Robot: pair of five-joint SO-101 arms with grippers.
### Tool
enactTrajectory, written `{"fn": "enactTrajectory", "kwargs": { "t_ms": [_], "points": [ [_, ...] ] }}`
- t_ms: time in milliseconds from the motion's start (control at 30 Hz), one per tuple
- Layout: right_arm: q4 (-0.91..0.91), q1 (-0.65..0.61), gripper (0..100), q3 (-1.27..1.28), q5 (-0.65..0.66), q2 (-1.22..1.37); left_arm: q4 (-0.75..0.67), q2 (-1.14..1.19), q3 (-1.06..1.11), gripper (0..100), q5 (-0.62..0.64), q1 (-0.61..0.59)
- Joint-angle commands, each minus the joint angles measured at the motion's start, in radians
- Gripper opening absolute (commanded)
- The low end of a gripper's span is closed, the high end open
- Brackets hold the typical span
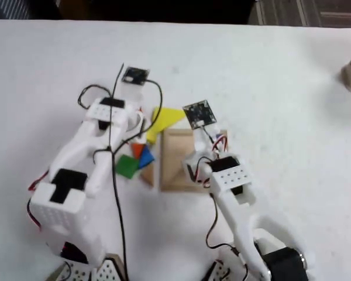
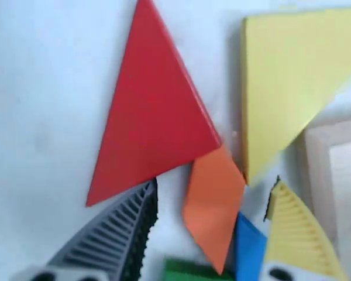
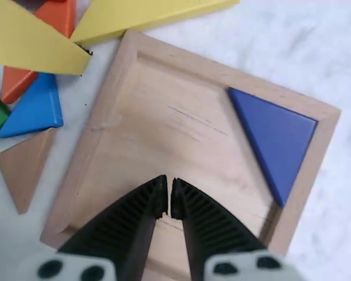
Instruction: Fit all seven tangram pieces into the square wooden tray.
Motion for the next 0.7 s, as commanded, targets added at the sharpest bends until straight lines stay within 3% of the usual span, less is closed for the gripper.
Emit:
{"fn": "enactTrajectory", "kwargs": {
  "t_ms": [0,200,300,667],
  "points": [
    [0.031,-0.005,1.9,-0.064,0.005,-0.070,0.008,0.035,-0.120,32,-0.015,-0.016],
    [0.051,-0.007,1.9,-0.064,0.005,-0.094,0.012,0.077,-0.180,32,-0.037,-0.018],
    [0.050,-0.005,1.9,-0.064,0.005,-0.094,0.058,0.076,-0.186,32,-0.175,-0.018],
    [0.048,0.004,1.9,-0.064,0.011,-0.094,0.140,0.077,-0.183,32,-0.434,0.036]
  ]
}}
